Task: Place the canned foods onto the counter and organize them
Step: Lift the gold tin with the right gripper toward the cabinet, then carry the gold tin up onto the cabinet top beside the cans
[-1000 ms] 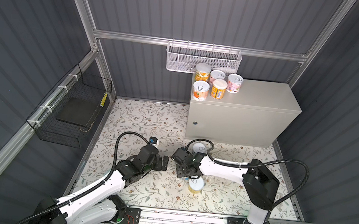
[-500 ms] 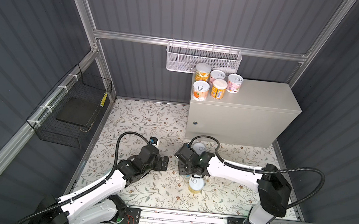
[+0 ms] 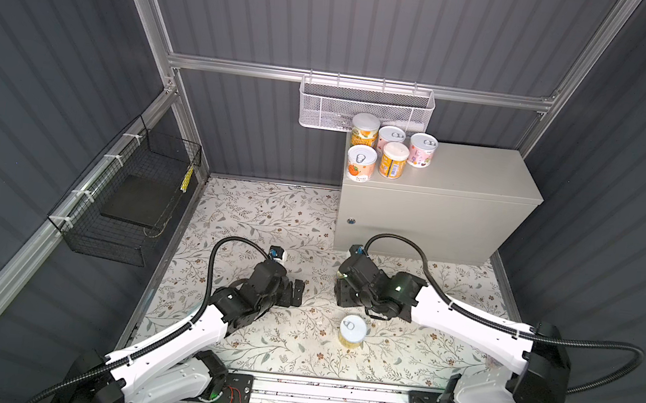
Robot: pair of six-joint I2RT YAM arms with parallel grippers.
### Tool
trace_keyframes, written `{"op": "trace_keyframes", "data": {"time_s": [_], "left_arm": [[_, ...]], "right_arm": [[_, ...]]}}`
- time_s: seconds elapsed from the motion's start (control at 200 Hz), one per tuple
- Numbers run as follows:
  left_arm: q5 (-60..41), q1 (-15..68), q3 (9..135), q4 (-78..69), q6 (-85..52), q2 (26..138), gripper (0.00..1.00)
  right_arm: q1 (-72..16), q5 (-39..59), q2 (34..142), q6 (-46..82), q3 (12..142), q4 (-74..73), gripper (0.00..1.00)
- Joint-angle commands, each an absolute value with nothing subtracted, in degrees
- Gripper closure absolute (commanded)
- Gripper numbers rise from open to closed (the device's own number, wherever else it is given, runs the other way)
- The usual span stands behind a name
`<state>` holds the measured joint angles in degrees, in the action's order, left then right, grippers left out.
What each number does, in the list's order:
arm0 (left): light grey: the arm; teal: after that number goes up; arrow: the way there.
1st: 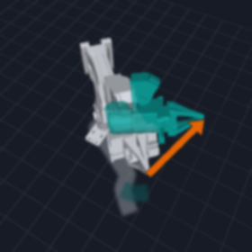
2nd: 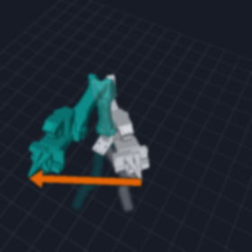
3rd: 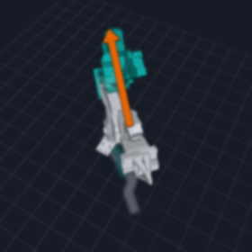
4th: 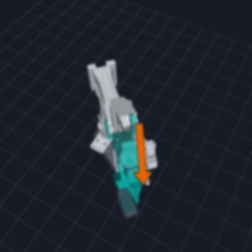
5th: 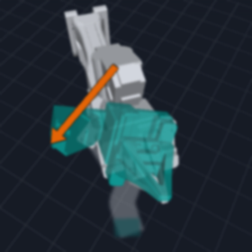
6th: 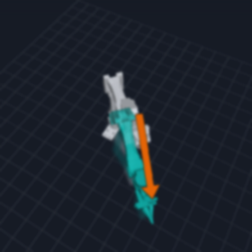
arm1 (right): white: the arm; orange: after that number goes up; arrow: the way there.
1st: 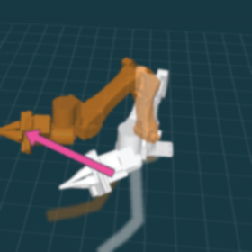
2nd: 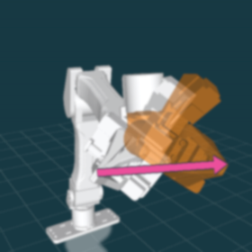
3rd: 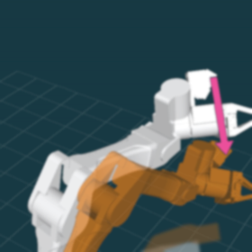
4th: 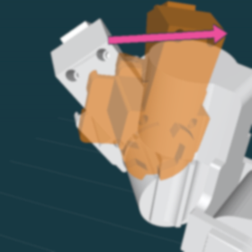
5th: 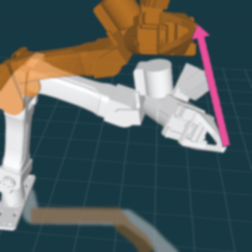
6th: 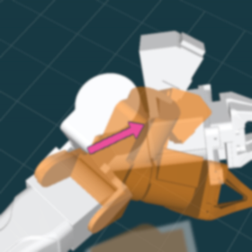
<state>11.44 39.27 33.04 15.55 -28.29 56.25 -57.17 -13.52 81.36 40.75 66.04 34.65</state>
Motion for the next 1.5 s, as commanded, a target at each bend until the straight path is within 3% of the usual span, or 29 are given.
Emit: {"op": "trace_keyframes", "data": {"time_s": [0.0,0.315,0.585,1.016,1.496], "left_arm": [[10.2,38.9,32.4,13.9,-29.1,57.4,0.0],[8.9,38.8,31.3,10.2,-29.9,58.9,0.0],[9.0,38.8,27.1,5.6,-32.4,57.6,0.0],[7.4,38.8,25.8,3.5,-35.0,57.6,0.0],[6.9,38.8,26.0,5.7,-35.5,56.1,0.0]], "right_arm": [[-55.4,-16.8,74.9,39.6,65.4,37.0,0.51],[-48.5,-20.2,58.5,36.9,65.9,47.1,0.49],[-42.5,-20.7,54.0,32.8,72.7,54.3,0.5],[-34.2,-13.4,63.8,21.2,95.3,56.0,0.52],[-25.7,-7.2,85.1,14.3,122.0,54.9,0.54]]}}
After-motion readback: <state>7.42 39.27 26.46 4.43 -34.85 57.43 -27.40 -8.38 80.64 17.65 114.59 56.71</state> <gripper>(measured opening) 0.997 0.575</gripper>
